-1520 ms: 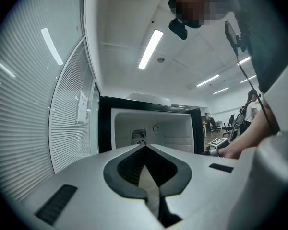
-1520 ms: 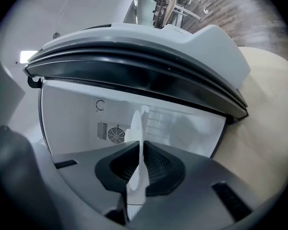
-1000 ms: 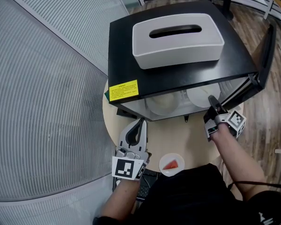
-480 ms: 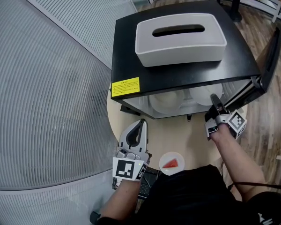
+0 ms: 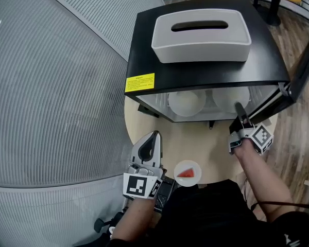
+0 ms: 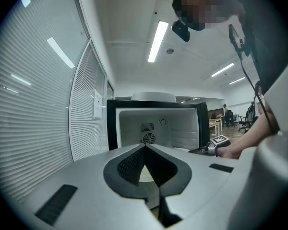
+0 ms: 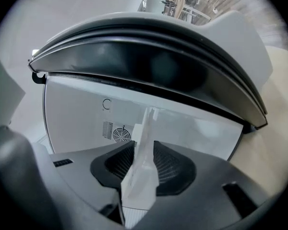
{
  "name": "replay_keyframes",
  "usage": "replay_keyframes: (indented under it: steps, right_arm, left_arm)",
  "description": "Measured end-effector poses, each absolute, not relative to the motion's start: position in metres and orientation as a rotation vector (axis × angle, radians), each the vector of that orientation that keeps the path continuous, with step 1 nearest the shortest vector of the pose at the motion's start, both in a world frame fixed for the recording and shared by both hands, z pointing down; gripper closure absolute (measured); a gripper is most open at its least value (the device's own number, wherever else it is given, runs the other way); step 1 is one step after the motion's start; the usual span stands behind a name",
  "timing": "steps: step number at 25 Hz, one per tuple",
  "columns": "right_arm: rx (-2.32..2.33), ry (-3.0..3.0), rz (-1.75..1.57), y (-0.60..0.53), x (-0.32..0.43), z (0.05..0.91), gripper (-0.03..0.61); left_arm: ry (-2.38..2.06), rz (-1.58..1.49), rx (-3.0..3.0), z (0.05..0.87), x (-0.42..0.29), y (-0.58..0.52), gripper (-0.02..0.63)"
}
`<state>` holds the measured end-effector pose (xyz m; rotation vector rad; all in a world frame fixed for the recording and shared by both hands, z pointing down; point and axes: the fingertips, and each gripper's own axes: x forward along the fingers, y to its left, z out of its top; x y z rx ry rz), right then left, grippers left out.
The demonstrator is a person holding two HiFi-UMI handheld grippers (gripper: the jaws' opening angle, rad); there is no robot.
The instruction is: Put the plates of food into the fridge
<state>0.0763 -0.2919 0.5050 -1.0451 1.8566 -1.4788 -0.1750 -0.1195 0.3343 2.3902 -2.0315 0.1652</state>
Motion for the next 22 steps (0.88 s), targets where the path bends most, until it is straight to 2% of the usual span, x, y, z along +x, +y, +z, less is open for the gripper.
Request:
replay_keyframes:
  steps: [5,10,22]
  right_arm:
    - [-1.022,1.939,-1.421,-0.276,0.076,0.502,0.46]
    - [-0.975,1.973,-1.353,-0.253,0.077,0.487,0.46]
    - [-0.993,2.122,-1.3,-0.142,0.03,0.484,0.46]
  left_arm:
    - [-2.03,0.197,2.362,0.342,-0.172,-0.107,0.611]
    - [-2.017,0.1,2.415,0.33,-0.173,-0.089,0.611]
    - [-2.017,0.004,2.477,0.316,-0.227,0.0,0.611]
